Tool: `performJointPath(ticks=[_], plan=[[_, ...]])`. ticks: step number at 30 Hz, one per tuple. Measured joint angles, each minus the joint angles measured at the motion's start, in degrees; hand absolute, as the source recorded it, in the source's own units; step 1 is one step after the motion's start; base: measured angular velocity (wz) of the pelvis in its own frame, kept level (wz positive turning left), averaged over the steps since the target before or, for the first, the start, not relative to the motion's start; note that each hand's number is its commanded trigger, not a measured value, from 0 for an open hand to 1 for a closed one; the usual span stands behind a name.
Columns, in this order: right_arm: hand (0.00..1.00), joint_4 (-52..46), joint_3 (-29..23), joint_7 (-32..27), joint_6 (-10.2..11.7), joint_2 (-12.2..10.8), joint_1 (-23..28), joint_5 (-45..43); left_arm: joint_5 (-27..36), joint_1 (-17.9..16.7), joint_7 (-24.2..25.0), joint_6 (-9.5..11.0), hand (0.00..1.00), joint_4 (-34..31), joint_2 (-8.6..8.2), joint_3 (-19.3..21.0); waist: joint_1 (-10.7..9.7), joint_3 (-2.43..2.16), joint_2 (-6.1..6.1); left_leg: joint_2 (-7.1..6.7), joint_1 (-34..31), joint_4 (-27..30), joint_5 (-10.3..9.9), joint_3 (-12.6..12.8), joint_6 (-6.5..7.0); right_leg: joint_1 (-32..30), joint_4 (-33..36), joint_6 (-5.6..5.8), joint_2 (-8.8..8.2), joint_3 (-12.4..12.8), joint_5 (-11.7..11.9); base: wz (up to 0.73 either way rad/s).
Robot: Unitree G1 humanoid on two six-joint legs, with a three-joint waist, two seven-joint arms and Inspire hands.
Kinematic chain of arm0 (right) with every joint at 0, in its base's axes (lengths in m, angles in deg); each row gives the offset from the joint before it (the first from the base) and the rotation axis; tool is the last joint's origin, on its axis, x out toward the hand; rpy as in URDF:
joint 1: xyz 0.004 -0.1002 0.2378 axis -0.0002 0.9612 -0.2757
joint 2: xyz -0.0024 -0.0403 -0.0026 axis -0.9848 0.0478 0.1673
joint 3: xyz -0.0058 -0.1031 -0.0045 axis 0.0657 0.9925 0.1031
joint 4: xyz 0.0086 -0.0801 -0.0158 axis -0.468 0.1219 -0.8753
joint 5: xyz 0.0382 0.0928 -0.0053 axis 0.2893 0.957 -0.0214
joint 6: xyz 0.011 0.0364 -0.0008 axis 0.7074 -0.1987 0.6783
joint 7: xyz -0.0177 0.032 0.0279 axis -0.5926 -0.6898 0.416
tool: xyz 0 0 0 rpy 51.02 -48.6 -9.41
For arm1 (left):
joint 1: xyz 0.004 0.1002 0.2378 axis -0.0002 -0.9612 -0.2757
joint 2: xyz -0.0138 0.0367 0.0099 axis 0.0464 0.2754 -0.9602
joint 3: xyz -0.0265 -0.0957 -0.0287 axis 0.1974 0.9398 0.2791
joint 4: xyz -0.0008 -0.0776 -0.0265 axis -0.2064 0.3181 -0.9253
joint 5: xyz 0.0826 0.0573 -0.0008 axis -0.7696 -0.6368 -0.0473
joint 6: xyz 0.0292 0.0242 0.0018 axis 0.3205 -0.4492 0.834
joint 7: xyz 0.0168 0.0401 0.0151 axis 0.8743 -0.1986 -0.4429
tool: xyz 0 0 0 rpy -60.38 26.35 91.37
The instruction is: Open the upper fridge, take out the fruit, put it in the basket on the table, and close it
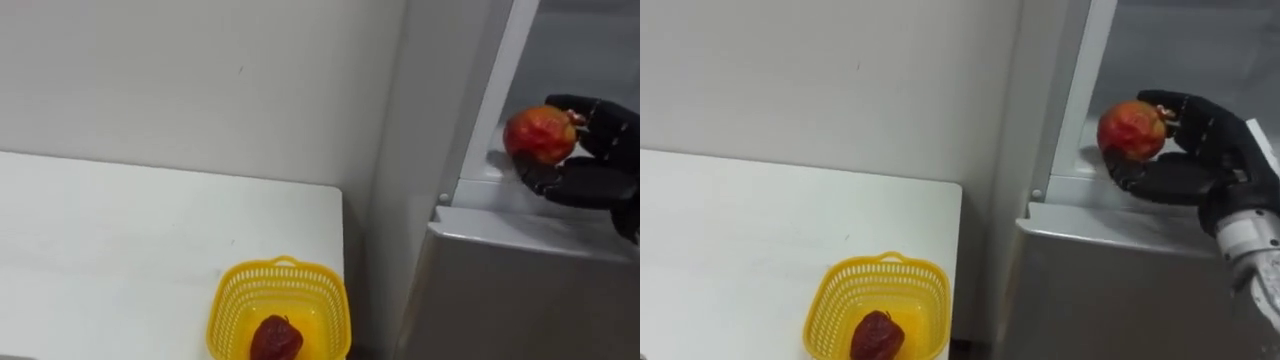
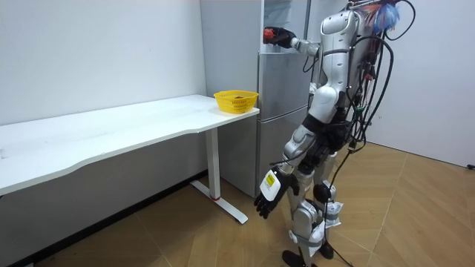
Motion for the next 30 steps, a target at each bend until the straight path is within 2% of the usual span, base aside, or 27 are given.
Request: performJointPath(ticks=[2, 5, 9, 12, 14, 16, 18, 19, 22, 25, 30], plan=[[1.0, -5.25, -0.97, -0.32, 0.34, -1.23, 3.69, -1.97, 0.0, -0.08, -0.33, 0.31, 0.0, -0.03, -0.67, 0.15, -0.13, -0.25, 0.4, 0.0, 0.15, -0.41, 0.0, 0.2, 0.01, -0.13, -0.02, 0.01, -0.01, 0.28, 0.01, -0.08], [1.0, -11.09, -1.04, -0.32, 0.92, -3.87, 8.22, -3.84, 0.0, -1.15, -0.41, 1.33, 0.0, 0.06, -1.37, 0.13, -0.04, -0.31, 1.15, 0.05, 1.1, -0.97, 0.0, 0.93, 0.02, 0.17, 0.02, 0.05, 0.04, 1.2, -0.02, -0.15], [1.0, -18.18, -1.05, -1.23, 0.53, -5.41, 13.47, -4.46, 0.08, -2.1, -0.42, 1.68, 0.0, 0.25, -2.31, 0.18, -0.31, 0.16, 2.1, 0.14, 1.54, -1.47, 0.02, 1.99, 0.04, -0.16, 0.13, 0.08, 0.12, 2.27, -0.01, -0.13], [1.0, -22.76, -1.06, -2.85, 0.55, -5.96, 15.67, -5.27, 0.18, -2.29, -0.43, 2.86, 0.0, 1.15, -2.81, 0.24, -0.83, 0.19, 2.49, 0.24, 1.41, -1.64, 0.01, 2.67, 0.03, -0.58, 0.16, 0.13, 0.19, 2.69, -0.05, -0.08], [1.0, -26.99, -1.05, -3.42, 0.92, -8.17, 16.84, -5.81, 0.25, -2.23, -0.49, 3.22, 0.0, 1.82, -2.96, 0.04, -1.27, 0.17, 2.69, 0.41, 0.98, -1.68, 0.01, 3.22, 0.02, -1.16, 0.17, 0.06, 0.31, 2.95, -0.01, -0.09], [1.0, -32.71, -0.72, -3.3, 2.18, -12.01, 20.37, -8.51, 0.28, -2.32, -0.99, 3.53, 0.0, 2.1, -3.54, -0.03, -1.29, -0.06, 3.04, 0.53, 0.99, -1.86, -0.01, 3.68, -0.02, -1.44, 0.12, 0.03, 0.56, 3.67, 0.01, -0.11], [1.0, -35.43, 1.28, -3.05, 2.85, -13.75, 22.45, -11.25, 1.05, -2.36, -1.18, 3.73, 0.0, 2.28, -3.96, -0.22, -1.28, -0.39, 3.59, 0.73, 1.03, -1.91, -0.05, 4.78, -0.08, -1.77, 0.21, -0.03, 0.68, 4.53, 0.05, -0.23], [1.0, -36.73, 2.69, -2.55, 3.04, -14.62, 23.73, -12.72, 1.28, -2.38, -1.23, 3.82, 0.0, 2.47, -4.23, -0.26, -1.29, -0.4, 3.99, 0.78, 1.07, -1.94, -0.05, 5.14, -0.08, -1.96, 0.39, -0.04, 0.71, 4.92, 0.07, -0.23], [1.0, -37.26, 6.07, -1.91, 3.03, -16.76, 24.19, -18.42, 1.43, -1.21, -1.28, 3.98, 0.0, 3.78, -4.49, -1.35, -1.31, 0.02, 5.04, 1.02, 1.5, -2.4, -0.17, 6.15, -0.18, -2.38, 0.79, -0.11, 0.93, 6.13, 0.11, -0.2], [1.0, -37.36, 8.81, -1.76, 3.03, -17.33, 24.17, -23.63, 1.43, -0.3, -1.57, 5.05, 0.0, 4.52, -4.75, -3.09, -1.12, -0.03, 5.77, 1.07, 1.46, -2.48, -0.27, 6.4, -0.2, -2.85, 1.22, -0.14, 1.05, 6.82, 0.11, -0.12], [1.0, -38.13, 12.83, -0.06, 3.17, -18.2, 24.12, -31.07, 4.22, 0.48, -0.84, 5.14, 0.0, 4.56, -4.94, -5.82, -1.01, -0.07, 6.37, 1.09, 1.28, -2.38, -0.28, 6.35, -0.19, -3.03, 1.19, -0.13, 1.12, 6.93, 0.12, 0.0]])
